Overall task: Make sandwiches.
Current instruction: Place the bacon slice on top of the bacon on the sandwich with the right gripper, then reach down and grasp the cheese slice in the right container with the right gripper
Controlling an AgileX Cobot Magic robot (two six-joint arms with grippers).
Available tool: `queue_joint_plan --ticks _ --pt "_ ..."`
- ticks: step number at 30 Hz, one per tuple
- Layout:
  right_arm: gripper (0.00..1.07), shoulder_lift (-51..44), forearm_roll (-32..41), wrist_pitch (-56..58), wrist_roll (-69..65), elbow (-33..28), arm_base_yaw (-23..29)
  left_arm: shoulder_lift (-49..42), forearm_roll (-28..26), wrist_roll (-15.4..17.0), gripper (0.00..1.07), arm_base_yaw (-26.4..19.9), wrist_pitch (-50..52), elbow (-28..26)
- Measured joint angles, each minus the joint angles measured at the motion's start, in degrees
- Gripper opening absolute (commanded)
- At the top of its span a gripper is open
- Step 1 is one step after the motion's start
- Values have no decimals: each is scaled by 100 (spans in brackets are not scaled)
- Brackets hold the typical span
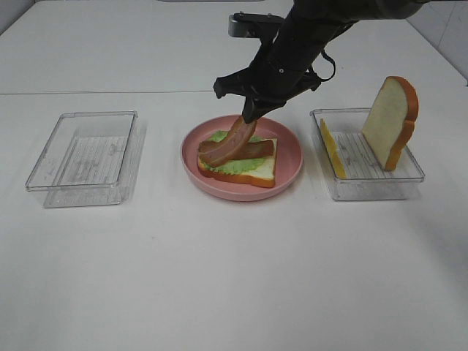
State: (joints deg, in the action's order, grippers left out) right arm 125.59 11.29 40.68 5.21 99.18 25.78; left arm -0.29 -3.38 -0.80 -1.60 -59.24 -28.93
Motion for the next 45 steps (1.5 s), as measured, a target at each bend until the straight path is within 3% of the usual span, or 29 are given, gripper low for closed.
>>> queue_joint_plan --ticks 3,6,7,8,9,10,11,12,13,15,28,45 --pt "0 0 -40 -40 -6 0 0 0 0 0 98 0 0 0" --pt "12 0 -46 -46 -6 0 0 0 0 0 98 0 0 0" --pt "27 0 -46 -46 -6 0 0 0 0 0 98 0 0 0" --pt "27 0 -46 -46 -6 0 0 0 0 0 98 0 0 0" --pt "47 0 -52 -46 -6 0 0 0 0 0 98 0 0 0" --pt "47 0 -52 -46 -6 0 0 0 0 0 98 0 0 0" --pt "59 0 -57 -52 -11 0 0 0 0 0 98 0 0 0" --pt "81 0 -80 -52 -52 0 0 0 0 0 98 0 0 0" --pt "81 0 -80 -52 -52 0 0 0 0 0 98 0 0 0" --pt "99 0 -166 -52 -120 0 0 0 0 0 98 0 0 0" --pt "99 -407 -223 40 -401 6 0 0 0 0 98 0 0 0" --pt "99 -1209 -298 1037 -579 17 0 0 0 0 98 0 0 0"
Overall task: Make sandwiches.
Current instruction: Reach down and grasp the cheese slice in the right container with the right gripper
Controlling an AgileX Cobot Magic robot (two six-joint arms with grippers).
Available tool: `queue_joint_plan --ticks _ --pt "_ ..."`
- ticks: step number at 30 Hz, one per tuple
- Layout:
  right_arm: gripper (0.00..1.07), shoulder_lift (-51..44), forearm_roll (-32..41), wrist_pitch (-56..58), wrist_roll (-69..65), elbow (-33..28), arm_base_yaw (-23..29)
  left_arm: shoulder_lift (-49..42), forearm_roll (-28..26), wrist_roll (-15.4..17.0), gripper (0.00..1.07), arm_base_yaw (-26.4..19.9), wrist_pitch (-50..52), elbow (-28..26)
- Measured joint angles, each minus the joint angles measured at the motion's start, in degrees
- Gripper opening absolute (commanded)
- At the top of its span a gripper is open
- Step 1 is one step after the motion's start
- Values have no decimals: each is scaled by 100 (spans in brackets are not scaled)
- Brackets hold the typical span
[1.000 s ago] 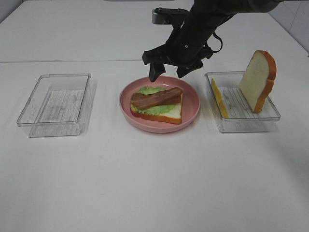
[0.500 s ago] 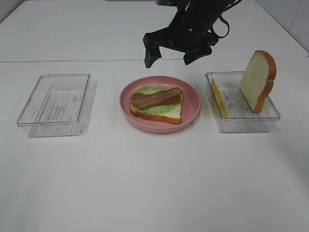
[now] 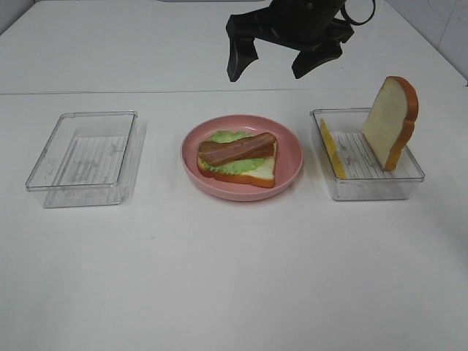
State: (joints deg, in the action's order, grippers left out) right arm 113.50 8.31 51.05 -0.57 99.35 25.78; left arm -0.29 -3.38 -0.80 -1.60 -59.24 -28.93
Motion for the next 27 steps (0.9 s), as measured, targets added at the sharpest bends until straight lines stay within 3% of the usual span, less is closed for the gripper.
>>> queue_joint_plan --ticks 18,27 --pt "99 -86 -418 1238 -453 0 -17 0 0 11 98 0 -6 0" --pt "99 -86 -470 1444 -596 0 -378 0 0 11 98 0 -6 0"
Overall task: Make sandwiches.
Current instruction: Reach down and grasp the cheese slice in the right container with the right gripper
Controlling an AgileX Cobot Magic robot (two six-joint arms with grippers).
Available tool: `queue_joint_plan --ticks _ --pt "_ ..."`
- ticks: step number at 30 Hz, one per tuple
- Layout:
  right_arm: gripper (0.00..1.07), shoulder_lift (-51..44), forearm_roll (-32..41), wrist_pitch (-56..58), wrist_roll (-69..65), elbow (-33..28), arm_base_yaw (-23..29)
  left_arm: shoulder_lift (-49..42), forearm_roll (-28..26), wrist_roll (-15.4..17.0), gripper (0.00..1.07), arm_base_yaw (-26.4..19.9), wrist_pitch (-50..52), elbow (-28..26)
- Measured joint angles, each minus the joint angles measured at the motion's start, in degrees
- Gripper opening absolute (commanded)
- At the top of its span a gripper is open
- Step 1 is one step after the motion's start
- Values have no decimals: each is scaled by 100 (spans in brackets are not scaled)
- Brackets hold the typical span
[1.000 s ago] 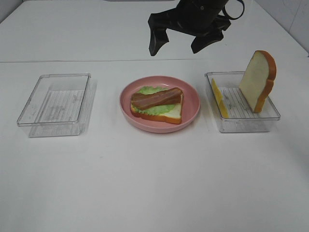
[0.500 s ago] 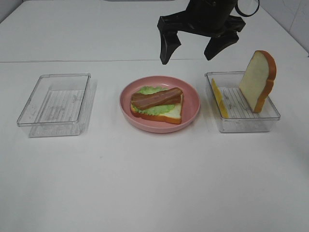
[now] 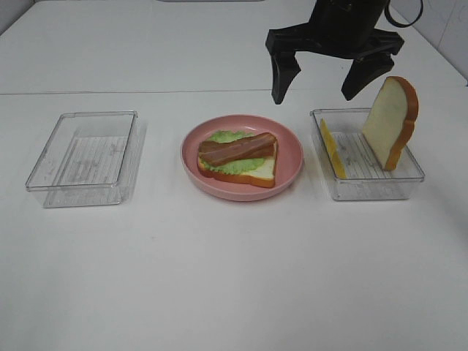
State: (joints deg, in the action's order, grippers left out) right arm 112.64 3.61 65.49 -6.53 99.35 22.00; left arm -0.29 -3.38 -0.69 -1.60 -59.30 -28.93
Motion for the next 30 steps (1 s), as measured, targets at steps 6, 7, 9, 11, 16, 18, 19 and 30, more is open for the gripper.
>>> queue_joint_plan --ticks 6,7,9,11,16,18,19,30 --pt "99 172 183 -298 201 0 -327 0 0 6 98 0 0 0" --pt "99 172 183 -298 201 0 -327 0 0 6 98 0 0 0" --pt "98 372 241 -447 275 0 -378 0 0 6 98 0 0 0" --pt "98 533 292 -498 309 0 -435 0 0 6 98 0 0 0" --pt "97 773 367 -584 378 0 -607 0 0 6 98 0 0 0" --pt "96 922 390 -699 458 0 -728 0 0 6 98 0 0 0" --pt "96 922 390 -699 458 0 -728 0 0 6 98 0 0 0" --pt "95 1558 498 -911 613 355 -951 0 0 6 98 0 0 0"
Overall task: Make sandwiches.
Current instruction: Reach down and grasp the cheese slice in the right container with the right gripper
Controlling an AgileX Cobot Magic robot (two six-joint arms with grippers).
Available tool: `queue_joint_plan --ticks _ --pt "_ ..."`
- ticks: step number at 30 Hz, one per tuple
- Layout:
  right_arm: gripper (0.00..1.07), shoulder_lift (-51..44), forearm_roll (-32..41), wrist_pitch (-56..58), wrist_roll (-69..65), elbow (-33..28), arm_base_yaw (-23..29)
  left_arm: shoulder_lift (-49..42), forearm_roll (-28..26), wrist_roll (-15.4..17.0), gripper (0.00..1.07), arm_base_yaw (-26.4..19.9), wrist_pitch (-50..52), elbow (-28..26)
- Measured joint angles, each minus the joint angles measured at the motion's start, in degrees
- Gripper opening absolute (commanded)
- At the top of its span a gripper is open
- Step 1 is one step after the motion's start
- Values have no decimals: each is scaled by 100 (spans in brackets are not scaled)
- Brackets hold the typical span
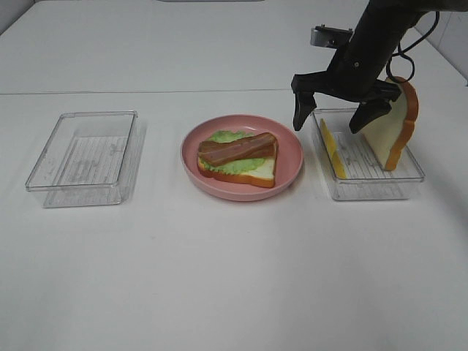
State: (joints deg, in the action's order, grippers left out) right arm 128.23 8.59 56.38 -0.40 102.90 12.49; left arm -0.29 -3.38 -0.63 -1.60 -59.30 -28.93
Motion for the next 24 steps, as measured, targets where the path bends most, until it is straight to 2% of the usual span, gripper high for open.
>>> queue_joint_plan --ticks 7,9,10,11,12,13,14,15,16,24 --pt "90 166 86 6 40 29 -11 0 0 0 98 0 0 0" --pt "79 195 109 11 92 29 -11 0 0 0 98 0 0 0" --pt "79 195 109 11 92 29 -11 0 0 0 98 0 0 0" --pt "69 195 109 11 103 29 -11 0 0 0 98 0 0 0" --pt "69 195 109 11 103 29 -11 0 0 0 98 0 0 0" --pt "59 195 109 11 103 29 -11 0 0 0 98 0 0 0" --pt "54 195 109 11 103 29 -11 0 0 0 98 0 0 0" --pt "54 195 109 11 103 29 -11 0 0 0 98 0 0 0" --pt "49 195 109 11 103 29 -11 0 0 0 98 0 0 0" --pt "48 195 86 40 103 29 -11 0 0 0 98 0 0 0"
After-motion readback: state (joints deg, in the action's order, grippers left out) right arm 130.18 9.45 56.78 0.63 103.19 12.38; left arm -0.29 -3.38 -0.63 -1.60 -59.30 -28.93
